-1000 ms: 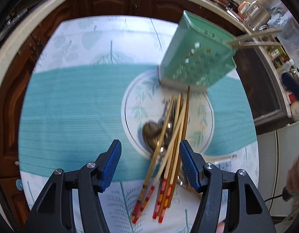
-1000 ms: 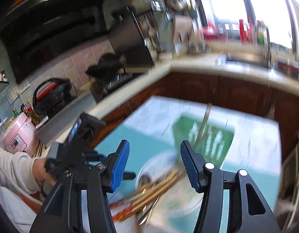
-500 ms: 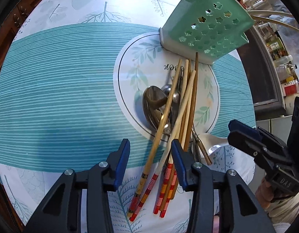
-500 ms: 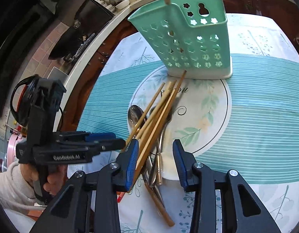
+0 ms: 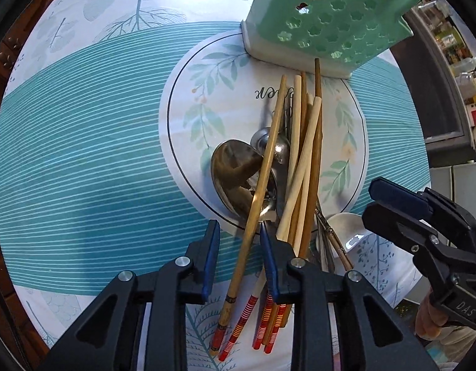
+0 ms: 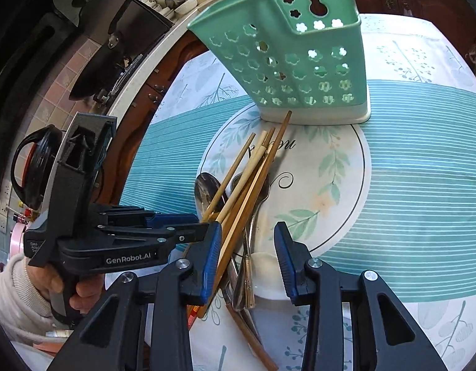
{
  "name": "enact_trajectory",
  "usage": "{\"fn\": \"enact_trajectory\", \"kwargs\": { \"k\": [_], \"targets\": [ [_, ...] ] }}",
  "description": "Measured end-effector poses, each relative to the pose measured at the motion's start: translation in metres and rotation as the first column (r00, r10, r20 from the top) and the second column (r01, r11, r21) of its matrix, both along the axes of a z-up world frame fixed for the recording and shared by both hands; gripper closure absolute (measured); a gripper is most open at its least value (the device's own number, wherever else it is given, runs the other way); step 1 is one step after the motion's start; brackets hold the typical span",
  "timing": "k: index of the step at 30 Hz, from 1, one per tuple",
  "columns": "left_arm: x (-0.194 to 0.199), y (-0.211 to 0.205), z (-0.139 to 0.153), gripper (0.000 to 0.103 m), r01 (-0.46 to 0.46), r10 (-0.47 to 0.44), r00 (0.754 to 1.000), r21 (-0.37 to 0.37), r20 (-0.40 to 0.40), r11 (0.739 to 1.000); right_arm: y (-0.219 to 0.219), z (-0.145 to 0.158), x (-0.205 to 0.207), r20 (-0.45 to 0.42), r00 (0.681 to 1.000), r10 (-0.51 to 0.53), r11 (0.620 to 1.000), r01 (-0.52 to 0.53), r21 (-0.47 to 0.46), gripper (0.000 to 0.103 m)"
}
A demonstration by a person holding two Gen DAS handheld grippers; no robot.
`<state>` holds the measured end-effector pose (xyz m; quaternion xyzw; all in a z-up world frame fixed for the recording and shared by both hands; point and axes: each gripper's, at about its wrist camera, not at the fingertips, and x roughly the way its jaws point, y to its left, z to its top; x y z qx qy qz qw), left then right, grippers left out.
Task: Organize utensils
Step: 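Lower the left tool onto the pile and close on a chopstick, then close the right tool on another chopstick while the left tool holds its chopstick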
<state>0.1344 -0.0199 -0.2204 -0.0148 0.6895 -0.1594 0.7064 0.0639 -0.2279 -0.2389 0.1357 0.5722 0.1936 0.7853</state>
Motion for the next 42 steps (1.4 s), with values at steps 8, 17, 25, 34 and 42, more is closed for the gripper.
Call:
{"fn": "enact_trajectory", "kwargs": {
  "k": [8,17,25,34,42],
  "targets": [
    [0.008,-0.009,-0.004,0.080,0.041,-0.039,0.998,0.058,-0.040,0.997,0.005,-0.008,0.022,-0.028,1.000,0.004,1.000,-0.003,0.013,0.068],
    [0.018,-0.014,-0.008,0.099,0.028,-0.024,0.996,0.037,-0.086,0.999,0.011,-0.022,0.041,-0.066,0.998,0.004,0.999,-0.001,0.039,0.077],
    [0.015,-0.004,-0.001,0.099,0.003,-0.003,0.997,0.006,-0.072,1.000,0.005,-0.054,0.072,-0.165,0.986,-0.030,0.991,0.051,0.123,0.080],
    [0.008,0.019,0.008,0.099,-0.012,0.011,0.998,-0.018,-0.058,1.000,0.006,-0.071,0.099,-0.192,0.981,-0.037,0.979,0.073,0.189,0.095],
    [0.002,0.022,0.024,0.099,-0.035,0.035,0.999,-0.028,-0.016,0.999,-0.004,-0.052,0.089,-0.167,0.985,-0.039,0.974,0.075,0.215,0.096]
  ]
}}
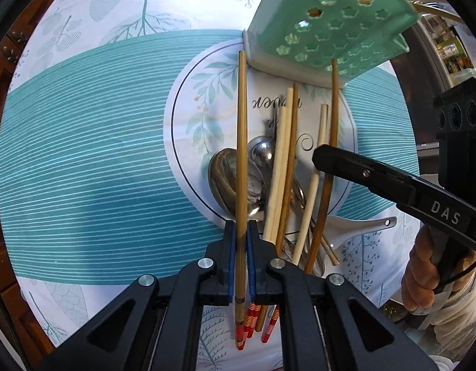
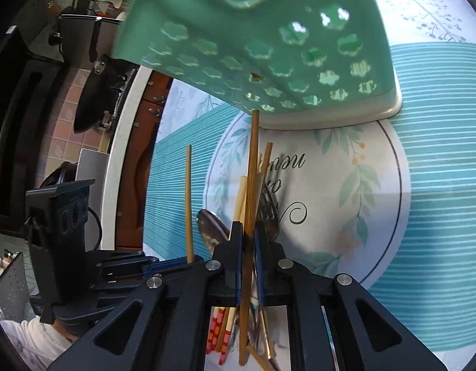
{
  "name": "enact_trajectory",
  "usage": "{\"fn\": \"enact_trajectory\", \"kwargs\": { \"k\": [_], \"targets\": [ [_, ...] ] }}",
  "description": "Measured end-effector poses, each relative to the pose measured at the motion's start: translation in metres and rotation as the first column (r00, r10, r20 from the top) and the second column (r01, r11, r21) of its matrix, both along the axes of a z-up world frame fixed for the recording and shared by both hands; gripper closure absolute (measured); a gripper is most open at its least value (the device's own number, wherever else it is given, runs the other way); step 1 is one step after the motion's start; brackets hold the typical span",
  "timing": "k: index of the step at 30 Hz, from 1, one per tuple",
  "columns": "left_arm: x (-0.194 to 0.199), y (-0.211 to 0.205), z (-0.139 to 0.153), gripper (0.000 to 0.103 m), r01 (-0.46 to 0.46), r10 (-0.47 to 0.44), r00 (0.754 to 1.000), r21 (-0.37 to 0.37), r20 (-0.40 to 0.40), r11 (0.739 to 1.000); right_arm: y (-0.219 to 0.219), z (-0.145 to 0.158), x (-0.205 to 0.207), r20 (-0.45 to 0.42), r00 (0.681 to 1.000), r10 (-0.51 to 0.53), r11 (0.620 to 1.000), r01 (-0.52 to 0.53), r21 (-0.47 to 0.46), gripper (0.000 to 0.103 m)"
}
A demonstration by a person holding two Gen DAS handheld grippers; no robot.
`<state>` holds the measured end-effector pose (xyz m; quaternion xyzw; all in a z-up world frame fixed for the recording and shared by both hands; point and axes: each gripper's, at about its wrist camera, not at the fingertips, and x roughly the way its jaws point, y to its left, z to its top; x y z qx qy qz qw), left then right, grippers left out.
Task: Organize utensils
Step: 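Close the right tool on another chopstick while the left tool holds its chopstick, then lift both held chopsticks upright toward the green caddy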
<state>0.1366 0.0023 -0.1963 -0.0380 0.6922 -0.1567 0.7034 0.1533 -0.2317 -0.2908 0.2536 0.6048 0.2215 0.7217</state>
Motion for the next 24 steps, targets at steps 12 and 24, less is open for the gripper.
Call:
{"fn": "enact_trajectory", "kwargs": {
  "k": [12,24],
  "targets": [
    [-0.012,-0.007,0.037,0.099,-0.011,0.012,0.997,-0.004,0.081,1.000,0.000,0.036,-0.016,0.060,0.998,0.033,0.999,-0.031,-0.038,0.097],
    [-0.019,-0.014,0.045,0.099,-0.018,0.020,0.994,-0.016,0.111,1.000,-0.026,0.038,-0.021,0.044,0.995,-0.088,0.993,0.090,-0.070,0.097]
  ]
}}
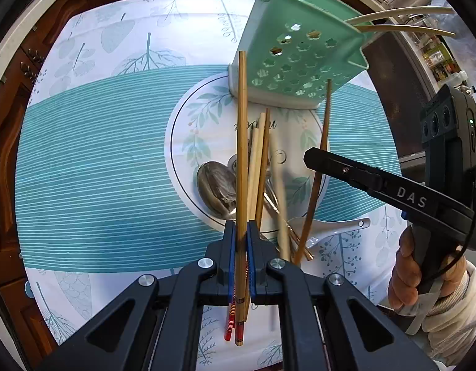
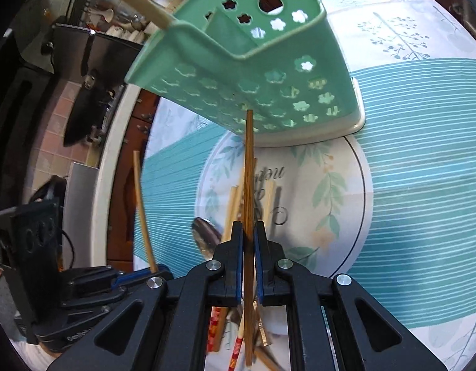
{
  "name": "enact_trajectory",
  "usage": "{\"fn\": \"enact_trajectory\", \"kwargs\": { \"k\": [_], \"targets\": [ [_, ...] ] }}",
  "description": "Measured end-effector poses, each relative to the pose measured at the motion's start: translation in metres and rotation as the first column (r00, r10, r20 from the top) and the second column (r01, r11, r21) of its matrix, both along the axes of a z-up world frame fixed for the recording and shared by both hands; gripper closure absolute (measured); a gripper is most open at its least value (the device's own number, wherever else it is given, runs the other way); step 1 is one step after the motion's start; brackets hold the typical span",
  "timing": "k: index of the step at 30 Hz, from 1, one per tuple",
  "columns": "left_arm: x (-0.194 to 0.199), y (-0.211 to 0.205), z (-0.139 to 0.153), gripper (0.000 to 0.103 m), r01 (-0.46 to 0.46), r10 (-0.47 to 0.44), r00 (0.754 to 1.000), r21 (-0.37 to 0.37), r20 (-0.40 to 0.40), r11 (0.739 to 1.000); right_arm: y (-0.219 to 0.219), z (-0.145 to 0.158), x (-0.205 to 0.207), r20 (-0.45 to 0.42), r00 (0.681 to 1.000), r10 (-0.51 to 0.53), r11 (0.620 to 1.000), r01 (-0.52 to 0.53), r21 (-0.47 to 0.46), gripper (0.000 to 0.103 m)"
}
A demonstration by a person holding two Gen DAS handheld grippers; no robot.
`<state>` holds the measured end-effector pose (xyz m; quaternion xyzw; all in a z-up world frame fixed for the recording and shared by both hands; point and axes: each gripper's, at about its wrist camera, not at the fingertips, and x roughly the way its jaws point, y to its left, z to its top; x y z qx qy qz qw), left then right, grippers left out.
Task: Organize utensils
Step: 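Lift both held chopsticks upright toward the green caddy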
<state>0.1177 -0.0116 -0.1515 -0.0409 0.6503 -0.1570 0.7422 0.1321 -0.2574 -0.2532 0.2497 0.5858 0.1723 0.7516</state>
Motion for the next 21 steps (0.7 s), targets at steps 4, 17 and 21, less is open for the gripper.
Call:
{"fn": "enact_trajectory", "kwargs": {
  "k": [4,17,21],
  "targets": [
    [-0.001,-0.003,0.012,0.099,0.000,0.000,0.999,-0.003,0.035,1.000,-0.006,0.014,-0.009,0.030,1.000,-0.002,1.000,0.001,0.012,0.097],
    [0.018,-0.021,0.095,0.099,0.002,0.007,0.955,-0.030,0.297,1.000,-0.035,0.129,-0.022,0.279,0.960,0.009,0.994,0.021,-0.103,0.097],
    [0.036,-0.028,0.116,0.099,0.016,-0.004,0.935,-0.033,0.354,0.999,-0.042,0.159,-0.002,0.336,0.940,0.054,0.986,0.003,-0.164,0.097]
  ]
}}
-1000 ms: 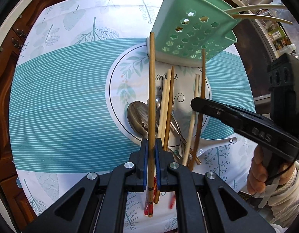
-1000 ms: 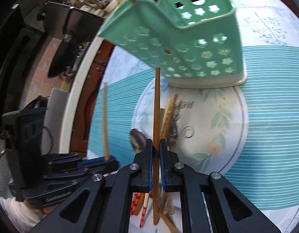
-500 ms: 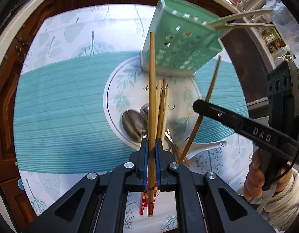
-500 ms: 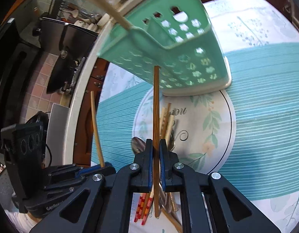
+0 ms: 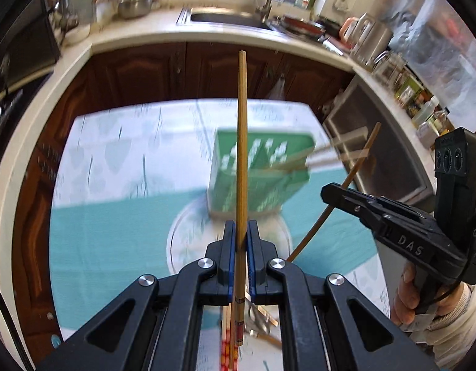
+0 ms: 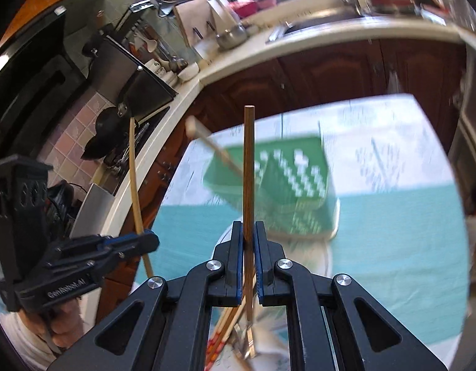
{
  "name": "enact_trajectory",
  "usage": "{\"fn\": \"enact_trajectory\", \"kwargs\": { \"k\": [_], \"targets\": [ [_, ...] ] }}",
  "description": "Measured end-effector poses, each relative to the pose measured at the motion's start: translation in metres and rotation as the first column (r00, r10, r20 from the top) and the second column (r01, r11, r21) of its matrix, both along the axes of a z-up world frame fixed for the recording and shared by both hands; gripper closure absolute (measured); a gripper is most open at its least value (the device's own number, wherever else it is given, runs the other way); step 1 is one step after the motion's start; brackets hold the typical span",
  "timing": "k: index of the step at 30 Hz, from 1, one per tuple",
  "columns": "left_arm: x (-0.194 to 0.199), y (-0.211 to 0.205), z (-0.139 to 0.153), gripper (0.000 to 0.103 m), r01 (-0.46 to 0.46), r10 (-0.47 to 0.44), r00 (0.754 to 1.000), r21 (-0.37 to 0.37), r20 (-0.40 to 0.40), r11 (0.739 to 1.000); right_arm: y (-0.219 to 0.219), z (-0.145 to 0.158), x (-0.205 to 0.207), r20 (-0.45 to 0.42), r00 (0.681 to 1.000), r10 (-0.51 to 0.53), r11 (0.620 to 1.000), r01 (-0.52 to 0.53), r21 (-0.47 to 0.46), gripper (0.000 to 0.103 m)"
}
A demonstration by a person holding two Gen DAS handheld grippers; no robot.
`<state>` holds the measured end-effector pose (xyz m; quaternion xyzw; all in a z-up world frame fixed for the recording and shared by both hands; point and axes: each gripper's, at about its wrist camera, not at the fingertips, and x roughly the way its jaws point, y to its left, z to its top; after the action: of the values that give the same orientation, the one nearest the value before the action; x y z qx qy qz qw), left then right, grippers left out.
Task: Organize utensils
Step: 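Lift both held chopsticks upright toward the green caddy, then lower both chopsticks into the green caddy and open both tools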
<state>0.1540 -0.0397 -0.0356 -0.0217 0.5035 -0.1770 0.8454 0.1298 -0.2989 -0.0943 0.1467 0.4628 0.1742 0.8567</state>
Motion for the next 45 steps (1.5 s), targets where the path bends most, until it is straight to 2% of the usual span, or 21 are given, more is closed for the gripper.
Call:
{"fn": "enact_trajectory", "kwargs": {
  "k": [7,13,25,29,36,45],
  "targets": [
    [0.032,-0.014,0.017,0.099,0.013,-0.012,0.997,-0.009,0.070,1.000,0.007,0.037,0.029,0.074,0.993,0.094,0.992,-0.087,-0.092,0.097],
    [0.054,-0.021,0.027,0.099,0.001,0.001,0.994,-0.013,0.114,1.000,0.030,0.062,0.054,0.124,0.971,0.202,0.970,-0.181,-0.165,0.097],
    [0.087,-0.018,0.038,0.099,-0.054,0.061,0.987,-0.055,0.149,0.997,0.056,0.128,0.113,0.165,0.935,0.313,0.945,-0.290,-0.150,0.097],
    [0.095,-0.016,0.038,0.099,-0.074,0.082,0.984,-0.057,0.156,0.996,0.060,0.150,0.126,0.187,0.919,0.347,0.931,-0.314,-0.184,0.097],
    [0.107,-0.016,0.040,0.099,-0.110,0.124,0.976,-0.084,0.177,0.990,0.054,0.173,0.143,0.246,0.917,0.313,0.945,-0.276,-0.175,0.097],
    [0.115,-0.019,0.045,0.099,-0.141,0.165,0.959,-0.116,0.232,0.983,0.042,0.167,0.139,0.288,0.925,0.248,0.967,-0.220,-0.128,0.097]
  ]
}}
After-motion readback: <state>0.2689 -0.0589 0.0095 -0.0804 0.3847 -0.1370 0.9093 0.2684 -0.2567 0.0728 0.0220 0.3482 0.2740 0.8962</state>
